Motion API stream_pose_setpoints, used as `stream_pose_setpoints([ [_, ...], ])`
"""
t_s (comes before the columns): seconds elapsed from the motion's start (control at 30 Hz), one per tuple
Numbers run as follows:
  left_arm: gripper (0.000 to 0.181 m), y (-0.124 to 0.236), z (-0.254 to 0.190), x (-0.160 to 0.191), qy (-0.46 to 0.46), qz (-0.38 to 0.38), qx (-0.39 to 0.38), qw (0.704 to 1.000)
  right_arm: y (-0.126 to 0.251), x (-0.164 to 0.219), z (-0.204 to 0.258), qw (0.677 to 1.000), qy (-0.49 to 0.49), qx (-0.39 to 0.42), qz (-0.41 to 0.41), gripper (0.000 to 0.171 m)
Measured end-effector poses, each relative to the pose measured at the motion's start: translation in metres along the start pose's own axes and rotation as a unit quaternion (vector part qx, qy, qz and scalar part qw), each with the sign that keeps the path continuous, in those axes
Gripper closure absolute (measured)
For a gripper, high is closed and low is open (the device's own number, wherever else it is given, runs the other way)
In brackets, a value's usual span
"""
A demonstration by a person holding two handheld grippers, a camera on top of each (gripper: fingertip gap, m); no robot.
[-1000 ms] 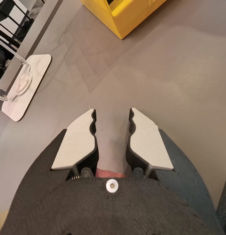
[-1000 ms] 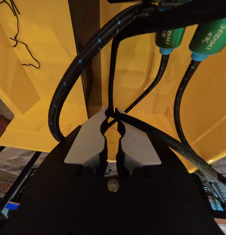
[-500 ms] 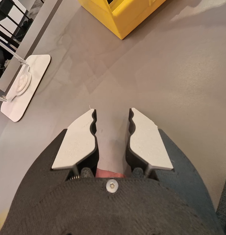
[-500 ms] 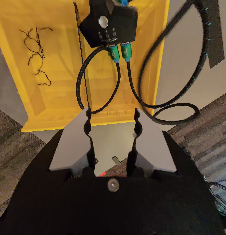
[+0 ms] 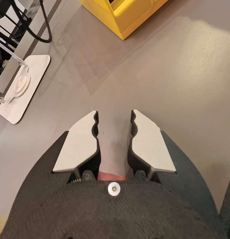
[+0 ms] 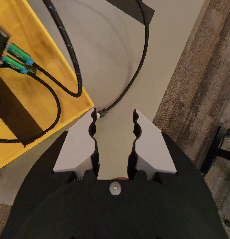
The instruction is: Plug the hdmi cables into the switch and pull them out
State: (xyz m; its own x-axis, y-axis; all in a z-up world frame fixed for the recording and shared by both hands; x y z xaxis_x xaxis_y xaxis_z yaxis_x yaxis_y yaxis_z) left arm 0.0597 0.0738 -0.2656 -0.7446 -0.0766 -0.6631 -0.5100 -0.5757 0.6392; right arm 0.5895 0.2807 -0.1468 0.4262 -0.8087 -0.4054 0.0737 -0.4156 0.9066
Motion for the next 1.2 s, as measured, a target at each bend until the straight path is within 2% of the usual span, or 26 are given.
stream_pose_setpoints([
  [0.17,0.135,-0.001,0.001,0.000,0.006,0.003,0.003,1.000,-0.080,0.005,-0.015,0.995,-0.051,-0.008,0.084,0.111],
  [0.27,0.134,-0.002,0.002,0.000,0.009,0.005,0.005,1.000,-0.109,-0.005,-0.027,0.995,-0.080,0.010,0.055,0.106],
  [0.33,0.134,-0.002,0.002,0.000,0.010,0.005,0.005,1.000,-0.124,-0.015,-0.033,0.996,-0.070,0.034,0.033,0.089],
  [0.37,0.135,-0.002,0.002,0.000,0.010,0.005,0.005,1.000,-0.130,-0.021,-0.036,0.997,-0.063,0.040,0.020,0.088],
  [0.47,0.135,-0.002,0.002,0.000,0.013,0.006,0.008,1.000,-0.144,-0.035,-0.042,0.996,-0.079,0.014,-0.030,0.096],
  [0.53,0.135,-0.002,0.003,0.000,0.015,0.007,0.011,1.000,-0.150,-0.041,-0.046,0.994,-0.098,-0.010,-0.049,0.126],
  [0.57,0.135,-0.003,0.003,0.000,0.016,0.008,0.012,1.000,-0.151,-0.042,-0.048,0.994,-0.094,-0.008,-0.050,0.153],
  [0.6,0.135,-0.003,0.003,0.000,0.018,0.009,0.012,1.000,-0.152,-0.043,-0.050,0.994,-0.093,-0.013,-0.047,0.165],
  [0.67,0.135,-0.003,0.003,-0.001,0.019,0.010,0.012,1.000,-0.148,-0.048,-0.051,0.995,-0.092,-0.023,-0.044,0.167],
  [0.8,0.136,-0.004,0.003,-0.002,0.016,0.009,0.011,1.000,-0.100,-0.067,-0.056,0.984,-0.110,-0.024,-0.141,0.167],
  [0.9,0.136,-0.004,0.002,-0.002,0.013,0.007,0.007,1.000,-0.037,-0.089,-0.054,0.965,-0.117,-0.040,-0.230,0.167],
  [1.03,0.136,-0.004,0.002,-0.002,0.010,0.006,0.002,1.000,0.065,-0.121,-0.033,0.928,-0.108,-0.055,-0.353,0.167],
  [1.13,0.136,-0.003,0.001,-0.002,0.009,0.005,-0.002,1.000,0.129,-0.137,-0.005,0.909,-0.080,-0.050,-0.406,0.167],
  [1.2,0.136,-0.003,0.001,-0.002,0.005,0.004,-0.006,1.000,0.155,-0.139,0.016,0.898,-0.065,-0.036,-0.433,0.167],
])
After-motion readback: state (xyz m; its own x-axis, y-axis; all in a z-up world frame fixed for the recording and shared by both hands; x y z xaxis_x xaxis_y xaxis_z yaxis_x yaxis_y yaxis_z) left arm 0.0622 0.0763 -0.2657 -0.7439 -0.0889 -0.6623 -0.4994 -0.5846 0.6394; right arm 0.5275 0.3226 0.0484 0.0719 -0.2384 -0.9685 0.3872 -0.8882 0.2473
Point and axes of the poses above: each gripper's, where its closed fingertips meet, y back along the fingers, x out of its underside, z = x × y across the jaws, the point moved 8 cm from there along y, back along the fingers, and after that the axes turned 4 degrees about z, right-handed, at the moved point
